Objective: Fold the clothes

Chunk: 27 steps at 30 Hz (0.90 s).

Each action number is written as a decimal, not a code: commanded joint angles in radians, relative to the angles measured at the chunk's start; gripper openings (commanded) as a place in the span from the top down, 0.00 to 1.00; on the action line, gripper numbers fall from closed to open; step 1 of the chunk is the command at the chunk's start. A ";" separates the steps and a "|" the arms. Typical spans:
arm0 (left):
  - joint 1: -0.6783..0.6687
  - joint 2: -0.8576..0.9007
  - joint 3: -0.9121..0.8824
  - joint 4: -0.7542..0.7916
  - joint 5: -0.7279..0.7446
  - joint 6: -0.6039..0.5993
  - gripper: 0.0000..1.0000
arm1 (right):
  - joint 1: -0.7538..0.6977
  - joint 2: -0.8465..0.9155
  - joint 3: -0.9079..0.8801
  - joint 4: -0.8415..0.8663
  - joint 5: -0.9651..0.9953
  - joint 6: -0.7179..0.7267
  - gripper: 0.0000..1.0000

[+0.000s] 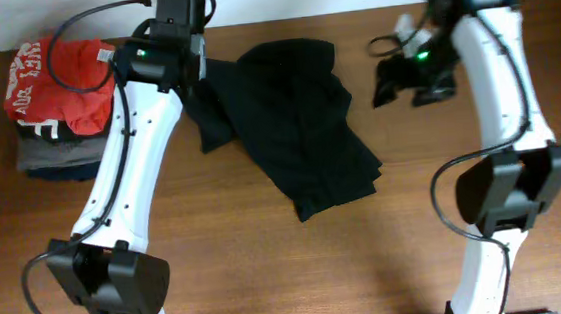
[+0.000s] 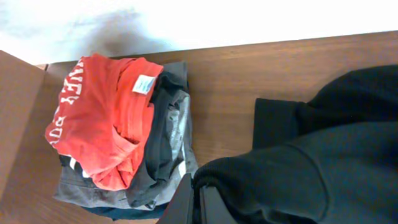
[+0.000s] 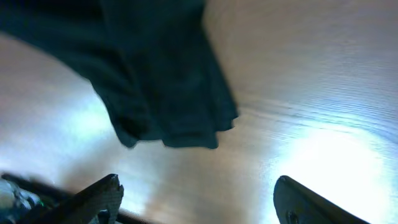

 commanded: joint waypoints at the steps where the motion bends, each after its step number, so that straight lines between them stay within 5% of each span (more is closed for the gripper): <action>1: 0.053 -0.013 0.008 0.012 0.045 0.016 0.99 | 0.100 -0.019 -0.071 0.012 0.081 -0.023 0.21; 9: 0.163 -0.013 0.008 0.015 0.314 0.015 0.99 | 0.332 -0.019 -0.308 0.213 0.101 -0.023 0.28; 16: 0.172 -0.013 0.008 0.014 0.317 0.016 0.99 | 0.502 -0.019 -0.500 0.403 0.153 -0.019 0.47; 27: 0.172 -0.013 0.008 0.017 0.317 0.016 0.99 | 0.611 -0.019 -0.690 0.591 0.265 0.031 0.47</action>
